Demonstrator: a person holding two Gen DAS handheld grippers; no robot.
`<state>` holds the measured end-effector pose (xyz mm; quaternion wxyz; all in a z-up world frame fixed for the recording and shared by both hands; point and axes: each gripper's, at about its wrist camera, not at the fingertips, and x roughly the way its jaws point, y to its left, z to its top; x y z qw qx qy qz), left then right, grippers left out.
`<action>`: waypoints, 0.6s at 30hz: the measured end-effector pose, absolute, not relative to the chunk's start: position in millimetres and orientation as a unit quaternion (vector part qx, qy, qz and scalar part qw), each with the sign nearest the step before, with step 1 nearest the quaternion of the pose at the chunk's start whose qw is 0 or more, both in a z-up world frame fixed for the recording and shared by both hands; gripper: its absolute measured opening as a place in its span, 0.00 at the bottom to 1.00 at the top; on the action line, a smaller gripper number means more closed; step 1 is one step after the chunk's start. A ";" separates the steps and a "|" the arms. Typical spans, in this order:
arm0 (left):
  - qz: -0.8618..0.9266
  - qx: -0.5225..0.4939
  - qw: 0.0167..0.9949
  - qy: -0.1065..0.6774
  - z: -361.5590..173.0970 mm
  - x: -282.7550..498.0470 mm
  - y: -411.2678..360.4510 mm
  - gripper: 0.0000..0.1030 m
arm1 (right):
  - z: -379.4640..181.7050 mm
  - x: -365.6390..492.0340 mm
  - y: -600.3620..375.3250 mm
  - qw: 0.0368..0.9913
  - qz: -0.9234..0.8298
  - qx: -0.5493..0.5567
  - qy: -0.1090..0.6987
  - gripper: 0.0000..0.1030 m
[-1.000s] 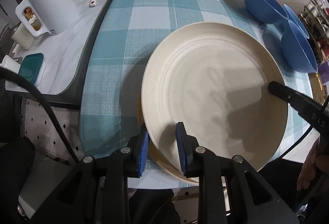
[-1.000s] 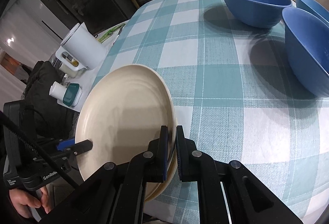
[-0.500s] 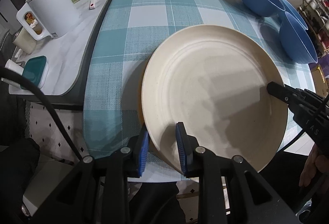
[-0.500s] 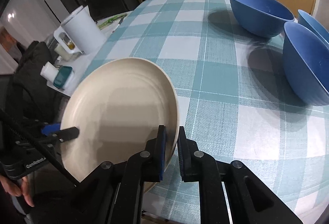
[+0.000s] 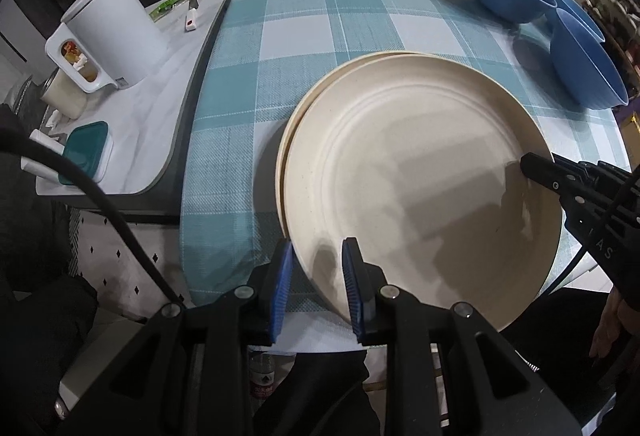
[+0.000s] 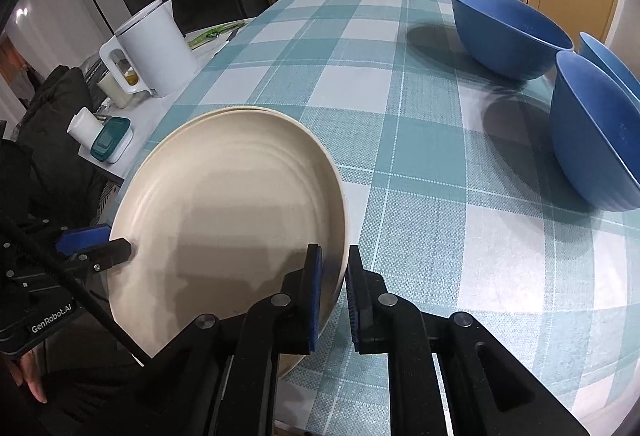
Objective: Organize plates and bowls
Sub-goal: 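Grip the cream plate stack rim with both tools and lift it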
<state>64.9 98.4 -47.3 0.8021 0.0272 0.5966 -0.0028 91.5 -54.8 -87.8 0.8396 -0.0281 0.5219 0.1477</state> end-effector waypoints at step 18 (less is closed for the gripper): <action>-0.010 0.004 0.813 0.582 -37.1 65.1 104.0 0.30 | -94.7 86.6 -35.8 0.860 0.126 -0.090 0.487 0.16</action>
